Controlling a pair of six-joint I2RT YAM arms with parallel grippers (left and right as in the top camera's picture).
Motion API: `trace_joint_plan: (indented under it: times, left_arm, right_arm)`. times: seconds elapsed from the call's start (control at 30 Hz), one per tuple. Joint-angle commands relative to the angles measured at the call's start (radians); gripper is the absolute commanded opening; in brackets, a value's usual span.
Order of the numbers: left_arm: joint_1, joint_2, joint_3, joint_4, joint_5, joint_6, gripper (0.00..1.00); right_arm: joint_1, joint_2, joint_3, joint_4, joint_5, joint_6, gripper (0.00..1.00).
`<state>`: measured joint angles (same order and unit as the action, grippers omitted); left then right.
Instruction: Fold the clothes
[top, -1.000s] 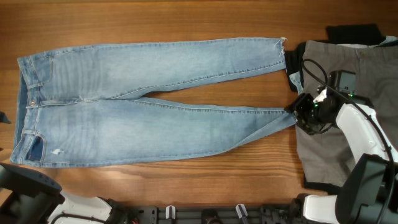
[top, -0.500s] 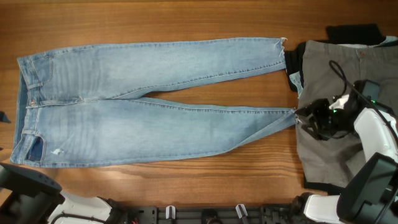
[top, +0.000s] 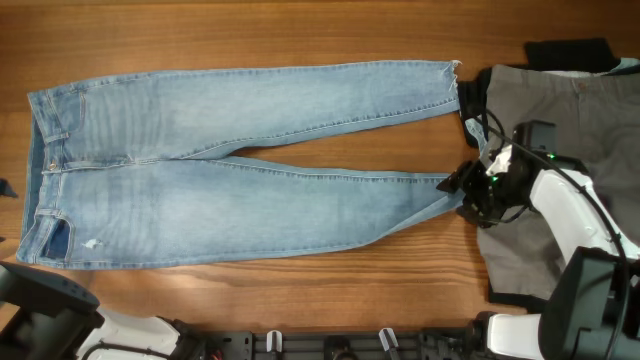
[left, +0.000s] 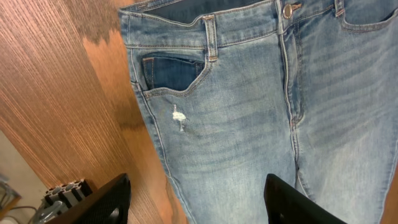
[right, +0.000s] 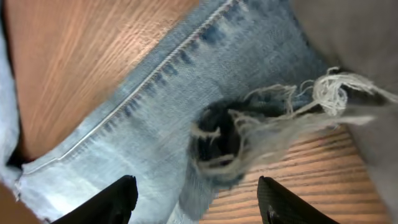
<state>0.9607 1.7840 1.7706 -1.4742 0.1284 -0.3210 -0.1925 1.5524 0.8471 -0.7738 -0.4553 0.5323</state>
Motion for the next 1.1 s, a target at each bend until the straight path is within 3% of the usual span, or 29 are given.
trace_joint_plan:
  times: [0.0, 0.17, 0.3, 0.43, 0.5, 0.6, 0.63, 0.93, 1.03, 1.07]
  left_arm:
    - [0.003, -0.005, 0.000, -0.002, 0.013, -0.013, 0.68]
    - [0.003, -0.005, 0.000, -0.002, 0.013, -0.013, 0.69]
    - [0.003, -0.005, 0.000, -0.002, 0.013, -0.013, 0.69]
    - [0.003, -0.005, 0.000, -0.001, 0.013, -0.013, 0.69]
    - [0.003, -0.005, 0.000, 0.001, 0.013, -0.013, 0.69]
    - [0.003, -0.005, 0.000, 0.001, 0.013, -0.013, 0.69]
    - [0.003, -0.005, 0.000, -0.001, 0.016, -0.013, 0.69]
    - [0.003, -0.005, 0.000, -0.002, 0.039, -0.013, 0.71]
    - [0.003, -0.005, 0.000, -0.002, 0.039, -0.013, 0.71]
    - [0.003, -0.005, 0.000, -0.002, 0.039, -0.013, 0.71]
  right_arm:
    - [0.013, 0.002, -0.035, 0.018, 0.089, 0.076, 0.62]
    - [0.001, 0.000, -0.032, 0.127, 0.037, -0.055, 0.56]
    - [-0.012, 0.000, -0.022, 0.119, 0.028, -0.058, 0.40]
    - [-0.012, 0.000, -0.022, 0.119, 0.027, -0.058, 0.33]
    - [-0.012, 0.000, -0.022, 0.120, 0.027, -0.055, 0.26]
    - [-0.013, 0.000, -0.022, 0.142, -0.023, -0.050, 0.07]
    - [-0.013, 0.000, -0.021, 0.151, -0.043, -0.038, 0.04]
    - [-0.018, 0.000, -0.021, 0.181, -0.085, 0.018, 0.09]
    - [-0.018, 0.000, -0.021, 0.173, -0.068, 0.017, 0.30]
    - [-0.018, 0.000, -0.021, 0.163, -0.050, 0.018, 0.32]
